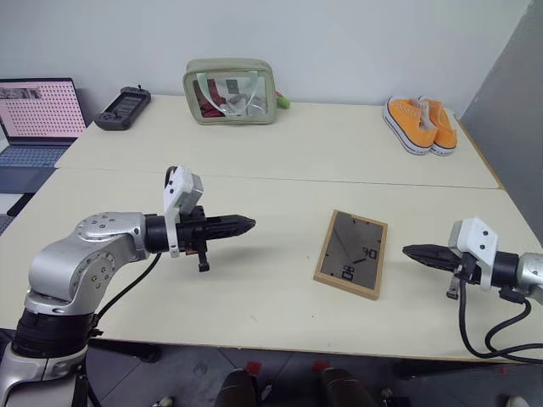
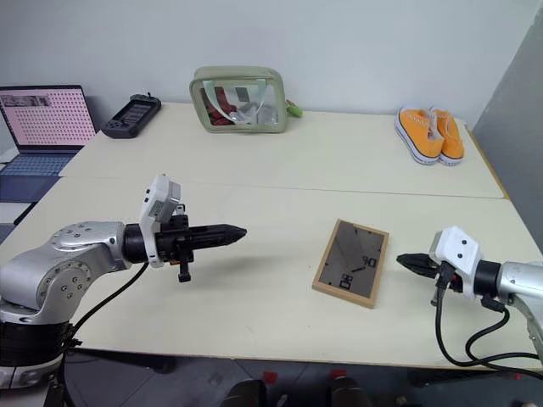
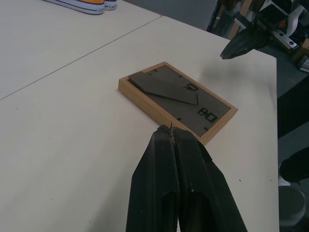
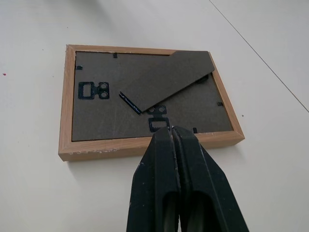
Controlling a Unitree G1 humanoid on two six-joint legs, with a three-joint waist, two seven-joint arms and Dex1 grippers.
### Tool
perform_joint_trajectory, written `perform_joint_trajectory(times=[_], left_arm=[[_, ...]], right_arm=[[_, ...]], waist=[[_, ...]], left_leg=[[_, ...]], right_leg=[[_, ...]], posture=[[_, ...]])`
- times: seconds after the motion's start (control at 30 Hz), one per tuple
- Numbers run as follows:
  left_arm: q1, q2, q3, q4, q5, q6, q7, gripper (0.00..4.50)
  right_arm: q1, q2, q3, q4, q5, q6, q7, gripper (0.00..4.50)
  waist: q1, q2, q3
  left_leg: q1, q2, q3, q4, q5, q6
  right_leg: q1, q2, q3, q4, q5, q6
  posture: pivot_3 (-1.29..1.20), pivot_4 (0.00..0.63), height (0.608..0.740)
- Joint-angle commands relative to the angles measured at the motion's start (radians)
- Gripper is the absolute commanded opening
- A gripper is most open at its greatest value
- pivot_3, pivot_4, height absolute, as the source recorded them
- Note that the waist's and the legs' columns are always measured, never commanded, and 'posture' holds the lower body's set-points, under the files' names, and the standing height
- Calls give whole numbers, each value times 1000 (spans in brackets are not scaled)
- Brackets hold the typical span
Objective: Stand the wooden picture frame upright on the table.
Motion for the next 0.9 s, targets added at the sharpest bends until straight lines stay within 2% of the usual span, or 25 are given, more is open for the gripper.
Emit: perform_joint_trajectory(times=[0.03, 0.9], left_arm=[[3, 8, 7, -26, 27, -28, 5, 0], [-89, -67, -36, 58, 78, -44, 11, 0]], right_arm=[[0, 6, -16, -21, 13, -8, -1, 41], [31, 49, -39, -60, 4, -3, -70, 41]], waist=[[0, 0, 0], [7, 0, 0]], left_leg=[[0, 0, 0, 0, 0, 0], [0, 0, 0, 1, 0, 0]], right_leg=[[0, 0, 0, 0, 0, 0], [0, 0, 0, 2, 0, 0]], posture=[[0, 150, 740], [0, 150, 740]])
